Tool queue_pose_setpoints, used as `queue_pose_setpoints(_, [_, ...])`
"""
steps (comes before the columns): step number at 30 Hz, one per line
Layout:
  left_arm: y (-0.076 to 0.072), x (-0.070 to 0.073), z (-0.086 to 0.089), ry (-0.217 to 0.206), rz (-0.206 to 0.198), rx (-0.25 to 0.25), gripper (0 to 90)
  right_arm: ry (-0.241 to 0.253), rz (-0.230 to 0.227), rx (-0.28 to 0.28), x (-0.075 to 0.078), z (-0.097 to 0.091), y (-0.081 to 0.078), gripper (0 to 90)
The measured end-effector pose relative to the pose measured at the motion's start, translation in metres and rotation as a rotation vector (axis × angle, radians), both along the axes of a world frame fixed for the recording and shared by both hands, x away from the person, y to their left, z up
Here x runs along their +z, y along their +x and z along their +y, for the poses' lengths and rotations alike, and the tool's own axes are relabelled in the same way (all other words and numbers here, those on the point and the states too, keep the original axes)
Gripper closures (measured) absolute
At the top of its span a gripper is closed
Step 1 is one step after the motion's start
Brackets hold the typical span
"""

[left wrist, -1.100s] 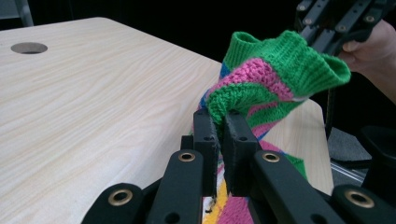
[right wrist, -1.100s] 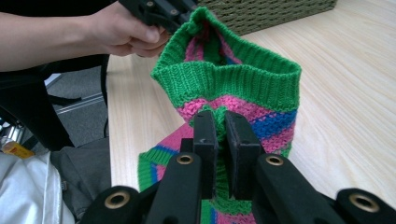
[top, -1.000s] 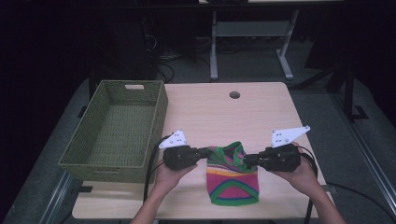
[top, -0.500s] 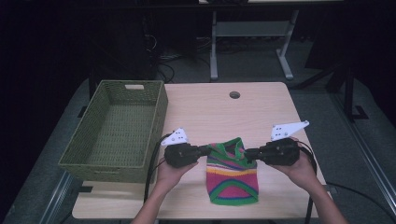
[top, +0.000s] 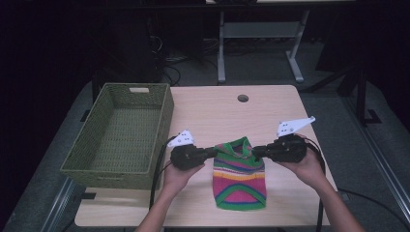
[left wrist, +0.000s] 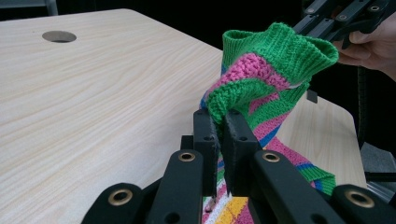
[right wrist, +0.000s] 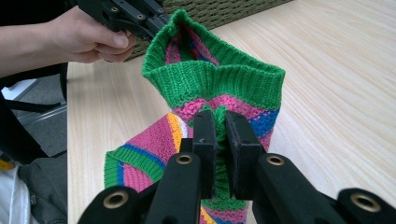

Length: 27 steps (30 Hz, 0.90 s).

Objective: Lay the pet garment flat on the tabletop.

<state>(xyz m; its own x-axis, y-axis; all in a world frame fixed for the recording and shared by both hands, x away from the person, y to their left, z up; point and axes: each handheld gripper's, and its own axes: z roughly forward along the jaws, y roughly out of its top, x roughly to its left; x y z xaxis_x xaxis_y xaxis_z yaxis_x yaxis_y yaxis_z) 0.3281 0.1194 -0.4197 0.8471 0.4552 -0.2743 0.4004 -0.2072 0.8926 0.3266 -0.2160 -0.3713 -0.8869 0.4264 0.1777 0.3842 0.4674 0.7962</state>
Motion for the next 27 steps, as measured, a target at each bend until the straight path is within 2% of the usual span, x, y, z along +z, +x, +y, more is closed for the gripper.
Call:
queue_pose_setpoints(1, [0.001,-0.001,0.0,-0.008,0.008,0.001,84.9,-0.005,-0.002,-0.001,0.0,0.0,0.001,82.6])
queue_pose_setpoints(7, [0.007,-0.004,-0.001,0.006,0.025,0.015,84.9,-0.017,0.006,-0.015,-0.002,-0.002,0.01,82.3])
queue_pose_setpoints(10, [0.017,-0.004,-0.003,0.015,0.038,0.053,84.1,-0.012,0.003,-0.039,-0.001,-0.003,0.018,81.6])
queue_pose_setpoints(11, [0.021,-0.003,-0.003,0.023,0.034,0.072,81.4,-0.012,-0.005,-0.059,-0.001,-0.003,0.024,79.3])
queue_pose_setpoints(12, [0.029,-0.002,-0.003,0.018,0.039,0.12,75.8,-0.013,-0.019,-0.089,-0.001,-0.004,0.03,73.5])
queue_pose_setpoints(13, [0.034,-0.002,-0.003,0.012,0.049,0.144,70.0,-0.006,-0.037,-0.162,-0.001,-0.004,0.043,65.6])
queue_pose_setpoints(14, [0.041,-0.003,-0.003,0.013,0.057,0.178,66.2,0.0,-0.035,-0.203,0.0,-0.005,0.052,62.5])
queue_pose_setpoints(15, [0.047,-0.003,-0.001,0.014,0.081,0.209,60.8,-0.006,-0.041,-0.257,0.0,-0.008,0.063,59.1])
queue_pose_setpoints(16, [0.05,-0.004,0.0,0.001,0.104,0.214,56.8,0.011,-0.03,-0.303,-0.001,-0.011,0.074,57.4])
queue_pose_setpoints(17, [0.052,-0.006,0.001,-0.024,0.134,0.211,54.1,0.026,-0.004,-0.314,-0.001,-0.013,0.078,56.3])
queue_pose_setpoints(18, [0.052,-0.007,0.001,-0.023,0.141,0.199,52.0,0.034,0.014,-0.321,-0.003,-0.015,0.082,55.7])
queue_pose_setpoints(20, [0.048,-0.01,-0.001,0.045,0.118,0.198,49.9,0.018,0.022,-0.319,-0.009,-0.016,0.08,55.3])
queue_pose_setpoints(23, [0.045,-0.019,-0.002,0.055,0.16,0.179,48.9,-0.014,0.055,-0.283,-0.023,-0.016,0.071,54.7])
queue_pose_setpoints(27, [0.037,-0.026,-0.008,0.095,0.154,0.153,48.5,-0.04,0.085,-0.244,-0.038,-0.016,0.06,54.5])
